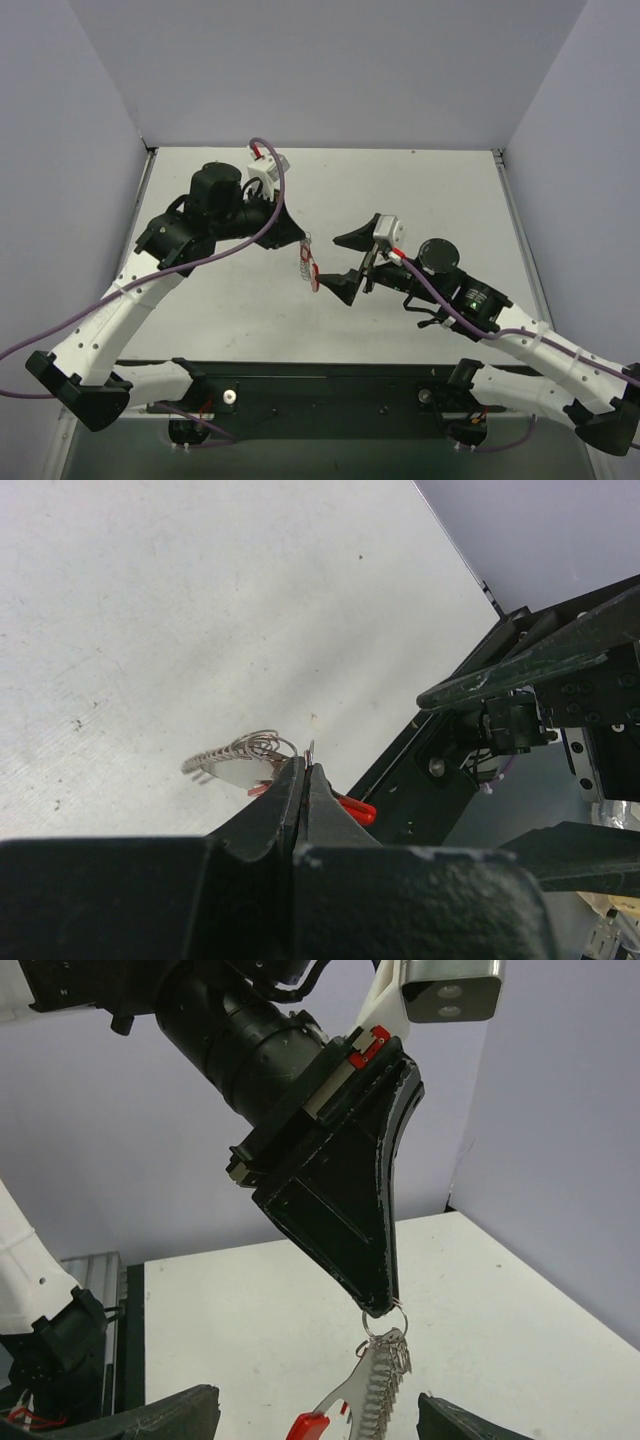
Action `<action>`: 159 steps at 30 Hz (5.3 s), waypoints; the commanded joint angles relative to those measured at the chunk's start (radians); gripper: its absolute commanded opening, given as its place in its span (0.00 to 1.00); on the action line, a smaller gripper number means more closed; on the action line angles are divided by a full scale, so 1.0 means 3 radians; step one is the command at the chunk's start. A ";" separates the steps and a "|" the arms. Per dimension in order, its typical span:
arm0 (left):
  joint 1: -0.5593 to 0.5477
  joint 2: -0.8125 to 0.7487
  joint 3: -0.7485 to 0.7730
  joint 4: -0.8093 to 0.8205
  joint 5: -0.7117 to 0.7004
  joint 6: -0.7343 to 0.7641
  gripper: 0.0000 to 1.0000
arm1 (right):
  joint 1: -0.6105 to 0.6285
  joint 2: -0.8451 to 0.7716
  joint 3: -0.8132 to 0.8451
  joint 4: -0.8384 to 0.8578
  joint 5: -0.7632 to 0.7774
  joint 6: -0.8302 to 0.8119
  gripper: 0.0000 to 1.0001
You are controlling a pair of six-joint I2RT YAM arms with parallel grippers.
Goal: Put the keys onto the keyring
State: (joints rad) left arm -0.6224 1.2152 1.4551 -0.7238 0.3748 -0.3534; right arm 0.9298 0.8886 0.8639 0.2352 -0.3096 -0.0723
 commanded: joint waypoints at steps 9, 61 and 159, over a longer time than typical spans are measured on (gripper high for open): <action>-0.0012 -0.0154 0.0099 -0.0026 -0.0339 0.0140 0.00 | 0.0076 0.0331 0.0286 0.0121 0.0060 0.0088 0.78; 0.0024 0.0832 -0.1394 0.1057 -0.0487 -0.0233 0.00 | -0.0052 -0.0150 -0.0226 -0.0140 0.0618 -0.0030 0.83; -0.0078 -0.1555 -0.2529 0.1769 -0.2645 0.0048 0.92 | -0.0302 -0.0855 -0.0824 -0.0349 0.3808 0.0670 1.00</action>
State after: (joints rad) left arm -0.6510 0.7460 0.7013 -0.2459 -0.3927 -0.3363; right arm 0.8612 0.6308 0.6277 0.1005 0.6437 0.1089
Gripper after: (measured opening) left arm 0.919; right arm 0.999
